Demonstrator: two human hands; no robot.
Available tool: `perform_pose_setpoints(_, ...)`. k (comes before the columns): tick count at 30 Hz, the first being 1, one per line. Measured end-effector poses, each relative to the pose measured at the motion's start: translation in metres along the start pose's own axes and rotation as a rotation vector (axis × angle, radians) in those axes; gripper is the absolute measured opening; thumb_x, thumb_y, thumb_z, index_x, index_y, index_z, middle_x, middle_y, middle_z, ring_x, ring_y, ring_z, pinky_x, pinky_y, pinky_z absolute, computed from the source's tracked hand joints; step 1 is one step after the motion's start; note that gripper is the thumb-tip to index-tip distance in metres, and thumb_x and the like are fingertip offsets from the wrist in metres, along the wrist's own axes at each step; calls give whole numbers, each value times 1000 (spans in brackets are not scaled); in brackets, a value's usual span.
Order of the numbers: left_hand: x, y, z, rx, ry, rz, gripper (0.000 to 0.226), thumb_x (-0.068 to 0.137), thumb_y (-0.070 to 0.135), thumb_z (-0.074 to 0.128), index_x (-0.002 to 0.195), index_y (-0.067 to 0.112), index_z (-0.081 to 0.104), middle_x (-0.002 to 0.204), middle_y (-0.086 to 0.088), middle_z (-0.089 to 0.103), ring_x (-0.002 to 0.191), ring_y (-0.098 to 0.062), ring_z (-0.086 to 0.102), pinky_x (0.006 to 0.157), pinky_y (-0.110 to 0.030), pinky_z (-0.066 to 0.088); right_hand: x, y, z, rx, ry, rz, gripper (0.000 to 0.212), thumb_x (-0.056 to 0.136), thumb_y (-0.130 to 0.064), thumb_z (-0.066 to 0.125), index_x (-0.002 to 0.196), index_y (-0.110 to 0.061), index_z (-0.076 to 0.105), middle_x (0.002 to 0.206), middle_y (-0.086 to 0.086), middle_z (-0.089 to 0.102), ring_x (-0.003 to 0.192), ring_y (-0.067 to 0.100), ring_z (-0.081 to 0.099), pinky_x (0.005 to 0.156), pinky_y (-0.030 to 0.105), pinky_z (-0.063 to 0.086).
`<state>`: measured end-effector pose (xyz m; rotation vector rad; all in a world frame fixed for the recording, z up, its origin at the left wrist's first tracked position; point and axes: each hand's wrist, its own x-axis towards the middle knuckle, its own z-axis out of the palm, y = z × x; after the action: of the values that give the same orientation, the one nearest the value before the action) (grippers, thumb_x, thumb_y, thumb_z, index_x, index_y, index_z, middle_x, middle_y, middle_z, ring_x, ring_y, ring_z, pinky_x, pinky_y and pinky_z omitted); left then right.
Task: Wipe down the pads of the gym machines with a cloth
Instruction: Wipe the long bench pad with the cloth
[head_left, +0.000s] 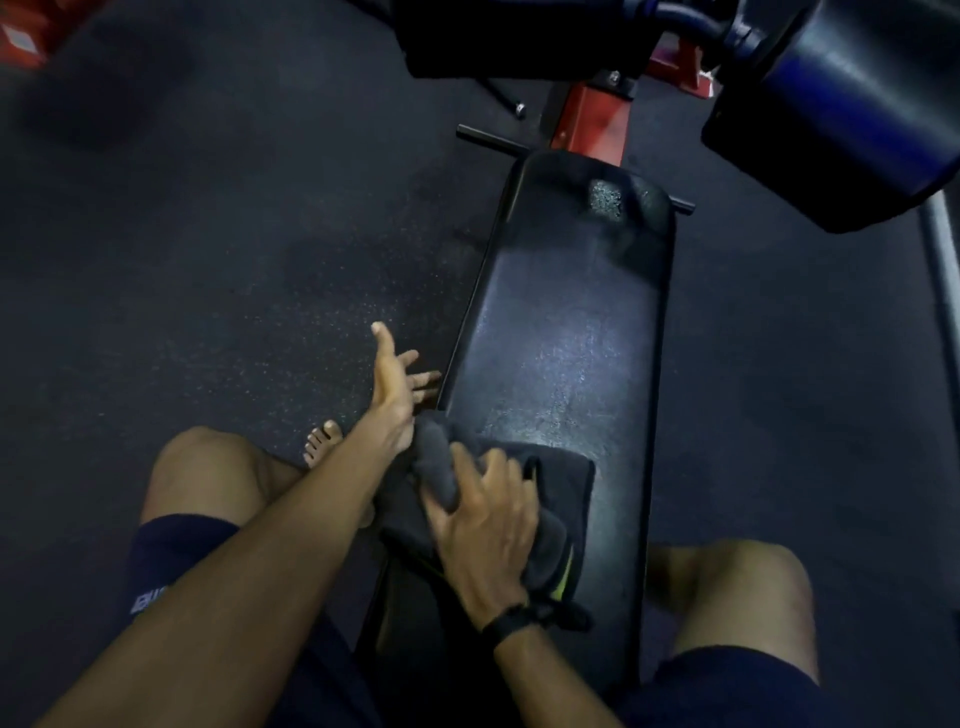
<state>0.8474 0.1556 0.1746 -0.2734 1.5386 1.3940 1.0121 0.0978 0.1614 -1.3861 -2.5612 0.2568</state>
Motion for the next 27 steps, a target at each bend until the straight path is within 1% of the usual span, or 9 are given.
perform_pose_setpoints(4, 21, 11, -23, 43, 12, 14, 91, 95, 76, 12, 150, 12, 42, 138, -25, 56, 115, -37, 58, 100, -49, 42, 45, -18, 15, -28, 22, -67, 35, 79, -51, 68, 105, -27, 66, 87, 3, 57, 80, 26, 54, 69, 39, 40)
perform_pose_setpoints(7, 30, 18, -28, 88, 21, 56, 83, 98, 72, 13, 147, 14, 46, 127, -18, 63, 95, -23, 60, 76, -35, 41, 116, -13, 30, 14, 53, -13, 32, 84, -52, 68, 101, -25, 65, 91, 5, 58, 84, 27, 55, 73, 39, 45)
perform_pose_setpoints(9, 35, 18, -22, 138, 6, 89, 79, 101, 67, 12, 147, 13, 47, 117, -9, 63, 89, -14, 57, 66, -28, 36, 165, -6, 35, 48, 86, 22, 36, 84, -54, 68, 101, -22, 66, 95, 8, 59, 87, 29, 56, 73, 42, 47)
perform_pose_setpoints(11, 43, 14, -14, 158, -13, 104, 77, 102, 64, 11, 150, 13, 43, 126, -5, 61, 97, -16, 59, 64, -26, 35, 216, 2, 38, 49, 82, 32, 42, 85, -59, 64, 104, -21, 68, 101, 12, 60, 93, 33, 57, 76, 43, 47)
perform_pose_setpoints(14, 52, 5, -2, 156, -46, 92, 77, 102, 64, 10, 152, 15, 41, 147, -10, 51, 114, -21, 57, 63, -23, 35, 291, 16, 38, 12, 69, 54, 50, 87, -63, 58, 112, -20, 66, 112, 13, 59, 104, 35, 56, 83, 44, 44)
perform_pose_setpoints(18, 54, -8, 5, 143, -64, 74, 75, 102, 64, 13, 147, 15, 47, 136, -13, 59, 119, -26, 58, 66, -21, 32, 361, 27, 41, -63, 59, 88, 59, 87, -66, 57, 124, -21, 64, 124, 14, 57, 115, 34, 55, 89, 45, 44)
perform_pose_setpoints(20, 51, -13, 2, 130, -48, 70, 75, 101, 64, 13, 146, 16, 49, 129, -15, 62, 118, -28, 58, 67, -22, 31, 369, 26, 42, -74, 56, 86, 61, 86, -68, 56, 123, -21, 64, 126, 14, 57, 115, 35, 55, 89, 45, 45)
perform_pose_setpoints(24, 40, -13, -7, 104, 5, 81, 74, 102, 63, 14, 146, 15, 48, 132, -14, 60, 120, -28, 57, 64, -21, 32, 341, 23, 34, -38, 45, 40, 59, 87, -63, 59, 126, -19, 63, 122, 16, 57, 113, 36, 55, 89, 45, 43)
perform_pose_setpoints(27, 30, -11, -9, 73, 84, 97, 74, 102, 63, 15, 142, 13, 52, 127, -16, 63, 116, -30, 60, 64, -23, 32, 283, 17, 30, 34, 74, 5, 51, 87, -58, 64, 112, -14, 67, 110, 18, 59, 102, 40, 57, 81, 46, 43)
